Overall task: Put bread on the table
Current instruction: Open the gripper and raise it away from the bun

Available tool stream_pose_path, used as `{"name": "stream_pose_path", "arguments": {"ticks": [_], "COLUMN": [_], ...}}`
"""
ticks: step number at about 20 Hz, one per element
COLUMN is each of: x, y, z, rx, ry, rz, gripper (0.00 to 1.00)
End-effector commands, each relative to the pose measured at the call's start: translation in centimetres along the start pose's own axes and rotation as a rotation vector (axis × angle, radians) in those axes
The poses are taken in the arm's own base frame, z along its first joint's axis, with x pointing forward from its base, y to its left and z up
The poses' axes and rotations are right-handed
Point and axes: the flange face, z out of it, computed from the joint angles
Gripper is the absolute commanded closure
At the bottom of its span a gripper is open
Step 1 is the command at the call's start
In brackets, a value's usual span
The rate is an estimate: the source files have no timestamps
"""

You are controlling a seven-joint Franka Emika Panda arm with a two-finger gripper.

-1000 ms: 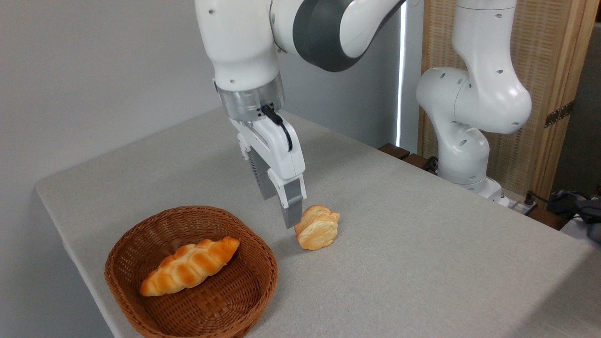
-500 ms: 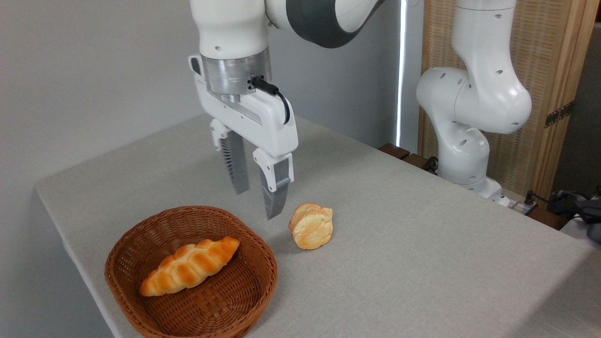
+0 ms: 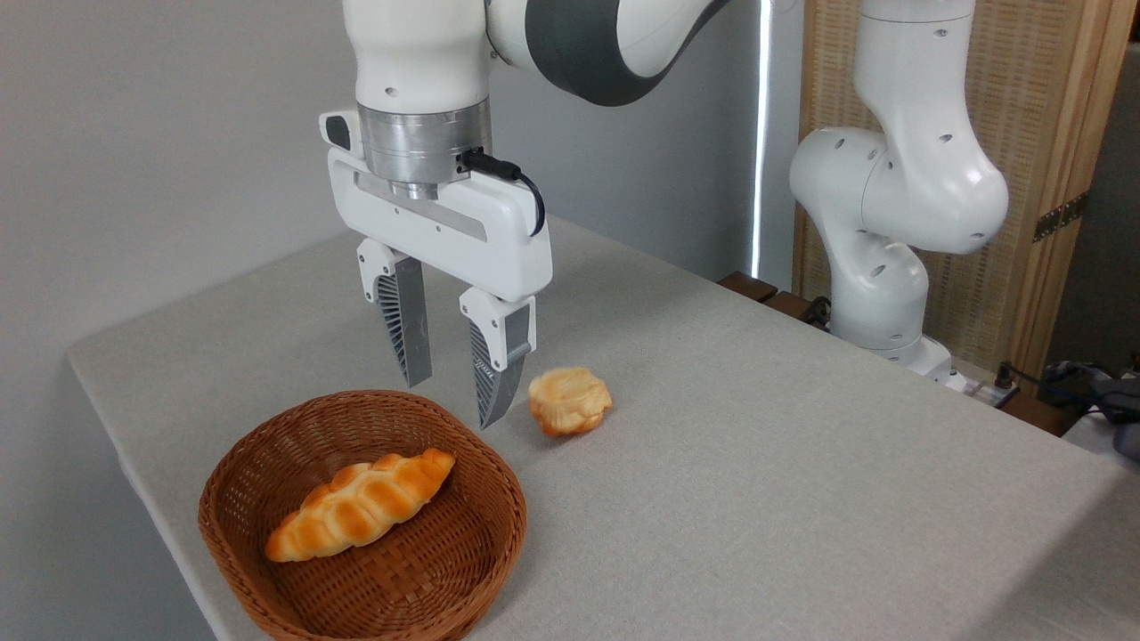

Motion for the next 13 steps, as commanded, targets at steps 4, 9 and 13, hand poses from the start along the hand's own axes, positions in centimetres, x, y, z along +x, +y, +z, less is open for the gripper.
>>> {"name": "stream_pose_path", "arguments": {"ticks": [4, 9, 13], "x": [0.19, -0.04, -0.14], "y": [-0.27, -0.32, -0.58], "z": [-0.59, -0.78, -0.74], "rx": [0.019, 0.018, 0.019], "ry": [0.006, 0.002, 0.003], "rz": [-0.016, -0.019, -0.023], "gripper": [0.00, 0.00, 0.00]}}
